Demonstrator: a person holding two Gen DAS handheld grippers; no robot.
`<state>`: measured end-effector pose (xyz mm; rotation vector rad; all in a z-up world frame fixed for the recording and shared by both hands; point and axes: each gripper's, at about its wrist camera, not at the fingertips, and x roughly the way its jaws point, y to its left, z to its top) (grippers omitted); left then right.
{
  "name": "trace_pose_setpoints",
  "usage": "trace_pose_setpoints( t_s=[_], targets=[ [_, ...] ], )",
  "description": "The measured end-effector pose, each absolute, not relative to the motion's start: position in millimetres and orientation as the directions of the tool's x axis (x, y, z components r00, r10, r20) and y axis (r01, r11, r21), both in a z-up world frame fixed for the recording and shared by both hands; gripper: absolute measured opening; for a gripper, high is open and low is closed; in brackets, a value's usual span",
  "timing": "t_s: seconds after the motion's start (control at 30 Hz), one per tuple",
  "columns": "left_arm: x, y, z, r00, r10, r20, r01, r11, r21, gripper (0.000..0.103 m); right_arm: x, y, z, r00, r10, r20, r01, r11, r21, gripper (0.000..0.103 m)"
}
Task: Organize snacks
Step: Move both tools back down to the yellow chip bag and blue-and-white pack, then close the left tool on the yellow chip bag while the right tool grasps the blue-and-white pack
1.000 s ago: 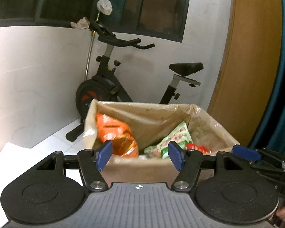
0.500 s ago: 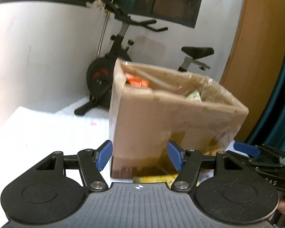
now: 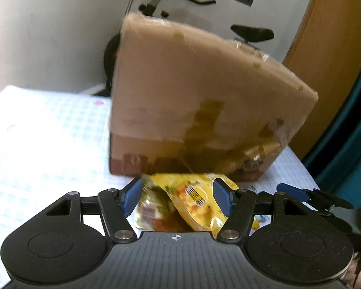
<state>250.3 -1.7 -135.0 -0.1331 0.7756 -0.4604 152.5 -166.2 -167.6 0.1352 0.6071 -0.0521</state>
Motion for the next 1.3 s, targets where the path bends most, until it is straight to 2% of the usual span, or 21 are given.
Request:
trace_pose_setpoints(
  t_s=[0.07,0.27,0.43,0.7,0.8,0.83,0.93,1.03,1.23,1.3],
  targets=[
    [250,-8,-141,0.604,-0.456,-0.654,0.354,0.889,-0.292,0.073,152,-168,-173,0.813,-0.023,-0.581,0.101,0.990,0.102,0.062],
    [250,-17,-159,0.567,-0.482,-0.668,0.322,0.876,-0.359,0.079,149,-175,-184,0.801,-0.022,-0.598,0.124,0.984,0.130,0.062],
    [261,-23,-173,0.529,-0.491,-0.692,0.279,0.871,-0.405,0.079,148,-177,-188,0.798,-0.015,-0.603,0.123,0.983,0.138,0.062],
    [274,-49,-184,0.505,-0.502,-0.702,0.313,0.865,-0.393,0.079,147,-180,-188,0.800,-0.013,-0.600,0.128,0.981,0.149,0.062],
    [276,-56,-188,0.515,-0.491,-0.703,0.326,0.870,-0.369,0.076,146,-182,-190,0.798,-0.016,-0.603,0.135,0.979,0.152,0.062],
    [274,-56,-187,0.531,-0.482,-0.697,0.330,0.875,-0.354,0.067,145,-184,-190,0.797,-0.017,-0.603,0.137,0.979,0.154,0.062],
    [273,-53,-185,0.542,-0.486,-0.685,0.334,0.873,-0.356,0.058,144,-187,-191,0.795,-0.022,-0.607,0.146,0.977,0.156,0.062],
    [266,-51,-178,0.572,-0.470,-0.672,0.359,0.880,-0.310,0.056,144,-189,-192,0.793,-0.024,-0.609,0.152,0.975,0.160,0.062],
    [248,-35,-155,0.623,-0.487,-0.612,0.382,0.872,-0.305,0.056,148,-189,-194,0.785,-0.007,-0.619,0.142,0.975,0.170,0.062],
    [241,-28,-148,0.646,-0.484,-0.590,0.384,0.875,-0.296,0.056,151,-187,-195,0.781,0.005,-0.625,0.129,0.977,0.169,0.070]
  ],
)
